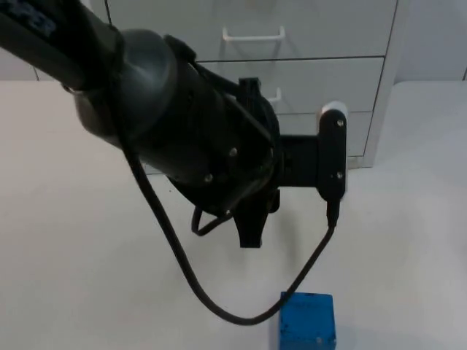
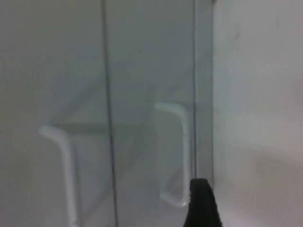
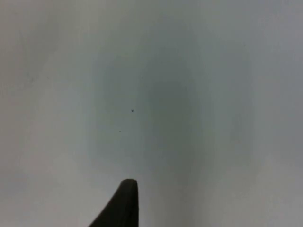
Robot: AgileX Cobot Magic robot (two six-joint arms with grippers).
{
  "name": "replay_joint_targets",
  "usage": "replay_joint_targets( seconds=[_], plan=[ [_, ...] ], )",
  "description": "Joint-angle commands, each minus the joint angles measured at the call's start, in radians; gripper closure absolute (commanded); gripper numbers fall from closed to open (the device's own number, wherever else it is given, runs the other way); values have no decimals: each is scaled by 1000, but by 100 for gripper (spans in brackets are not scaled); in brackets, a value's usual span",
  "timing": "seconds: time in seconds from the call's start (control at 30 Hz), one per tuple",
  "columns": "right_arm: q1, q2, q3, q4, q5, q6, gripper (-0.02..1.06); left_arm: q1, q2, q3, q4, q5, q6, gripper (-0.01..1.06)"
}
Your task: Open the drawer with the left hand, place the block into the drawer with the right hand, then close the drawer with the left hand.
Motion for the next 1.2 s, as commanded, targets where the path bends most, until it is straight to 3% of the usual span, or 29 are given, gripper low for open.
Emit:
replay_joint_targets(
  seconds=[0.0, 0.27, 0.5, 0.67, 0.87, 1.0, 1.17],
  plan=[
    [-5, 1, 0, -8, 4, 6, 2, -4, 41, -31, 3, 6, 10, 50],
    [-5, 1, 0, -8, 2, 6, 2, 8, 97, -94, 3, 15, 24, 50],
    [-5, 1, 0, -8, 0, 6, 2, 20, 97, -99, 3, 75, 52, 50],
    [-5, 1, 0, -8, -2, 6, 2, 58, 99, -105, 3, -6, 54, 51],
    [-5, 1, 0, -8, -11, 6, 2, 95, 99, -147, 3, -23, 46, 66],
    [-5, 1, 0, -8, -11, 6, 2, 102, 101, -150, 3, -77, 46, 66],
    [-5, 1, 0, -8, -11, 6, 2, 110, 136, -157, 3, -86, 60, 66]
  ],
)
